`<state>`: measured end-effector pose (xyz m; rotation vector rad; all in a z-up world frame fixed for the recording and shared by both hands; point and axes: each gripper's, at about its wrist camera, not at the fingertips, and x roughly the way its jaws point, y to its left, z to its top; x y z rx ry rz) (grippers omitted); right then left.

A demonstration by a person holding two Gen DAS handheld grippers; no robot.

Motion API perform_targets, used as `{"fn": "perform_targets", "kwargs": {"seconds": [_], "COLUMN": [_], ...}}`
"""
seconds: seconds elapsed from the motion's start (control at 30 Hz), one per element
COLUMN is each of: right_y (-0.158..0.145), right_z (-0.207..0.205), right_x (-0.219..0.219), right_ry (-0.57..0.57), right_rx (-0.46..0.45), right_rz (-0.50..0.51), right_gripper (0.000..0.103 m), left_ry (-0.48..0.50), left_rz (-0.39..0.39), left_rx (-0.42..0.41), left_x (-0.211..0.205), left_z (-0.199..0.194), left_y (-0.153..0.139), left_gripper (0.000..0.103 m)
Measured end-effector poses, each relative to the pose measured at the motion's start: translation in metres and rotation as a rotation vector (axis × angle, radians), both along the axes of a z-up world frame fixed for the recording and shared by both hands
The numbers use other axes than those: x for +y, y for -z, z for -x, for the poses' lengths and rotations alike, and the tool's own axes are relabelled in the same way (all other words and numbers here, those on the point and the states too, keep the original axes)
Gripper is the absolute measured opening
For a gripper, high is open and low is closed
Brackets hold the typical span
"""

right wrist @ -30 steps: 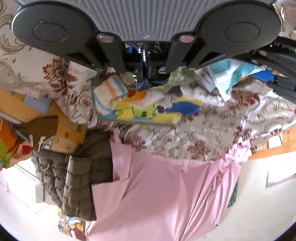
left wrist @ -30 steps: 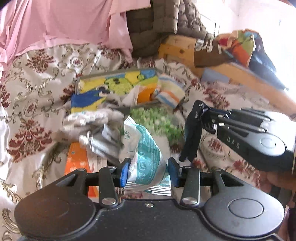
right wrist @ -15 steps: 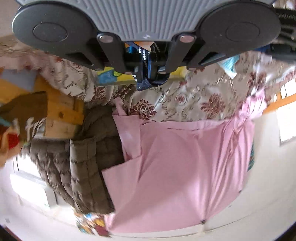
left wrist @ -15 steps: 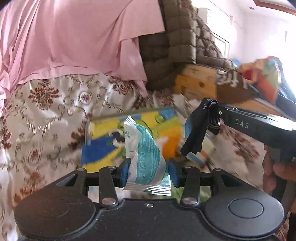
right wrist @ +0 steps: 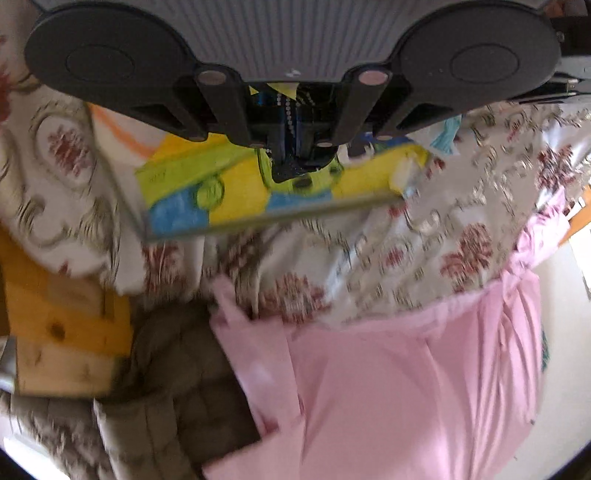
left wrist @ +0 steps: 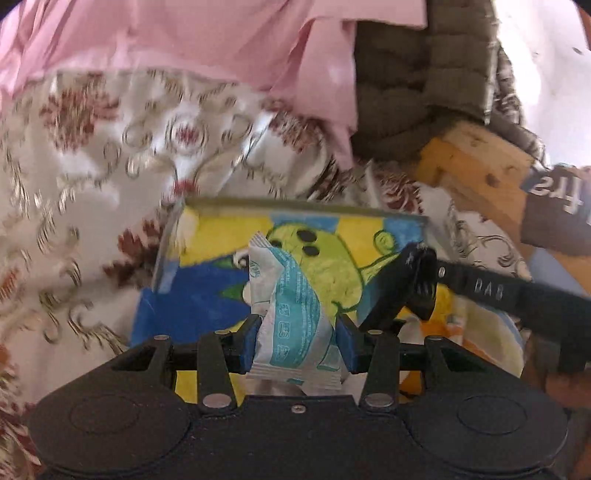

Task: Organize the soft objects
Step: 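Carry the teal packet and black striped sock over the frog-painting tray, then open the left gripper on the teal packet while the right gripper releases the black sock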

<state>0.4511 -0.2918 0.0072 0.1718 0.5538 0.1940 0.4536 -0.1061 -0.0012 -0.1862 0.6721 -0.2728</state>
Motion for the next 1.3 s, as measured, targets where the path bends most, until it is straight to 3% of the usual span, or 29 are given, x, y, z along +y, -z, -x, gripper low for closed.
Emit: {"fn": "perform_targets", "kwargs": {"seconds": [0.33,0.47,0.7,0.8,0.87,0.93,1.3], "right_y": [0.010,0.004,-0.011,-0.020,-0.027,-0.035,-0.075], "right_z": [0.005,0.009,0.022,0.029,0.035,0.042,0.091], "right_x": [-0.012,-0.013,-0.017,-0.020,-0.023,-0.026,-0.035], "right_ry": [0.019,0.007,0.005,0.011,0.015,0.023,0.024], "right_rx": [0.058,0.068,0.042,0.020,0.001,-0.020,-0.103], "right_rz": [-0.024,-0.011,0.031,0.048,0.058,0.068,0.071], "right_gripper": [0.018,0.043,0.055,0.060,0.069,0.074,0.099], "left_ry": [-0.039,-0.051,-0.064,-0.082,-0.104,-0.131,-0.200], "left_rz": [0.013,0.008,-0.003,0.001,0.018,0.054,0.061], "left_rx": [0.069,0.084,0.079,0.057,0.028,-0.019,-0.164], "left_x": [0.002,0.001,-0.002,0.000,0.003,0.008,0.011], "left_z": [-0.007,-0.005,0.003,0.010,0.017,0.027,0.078], "left_y": [0.014,0.012,0.008,0.004,0.000,-0.006,-0.051], "left_gripper": [0.046,0.052,0.064,0.070,0.074,0.083,0.097]}}
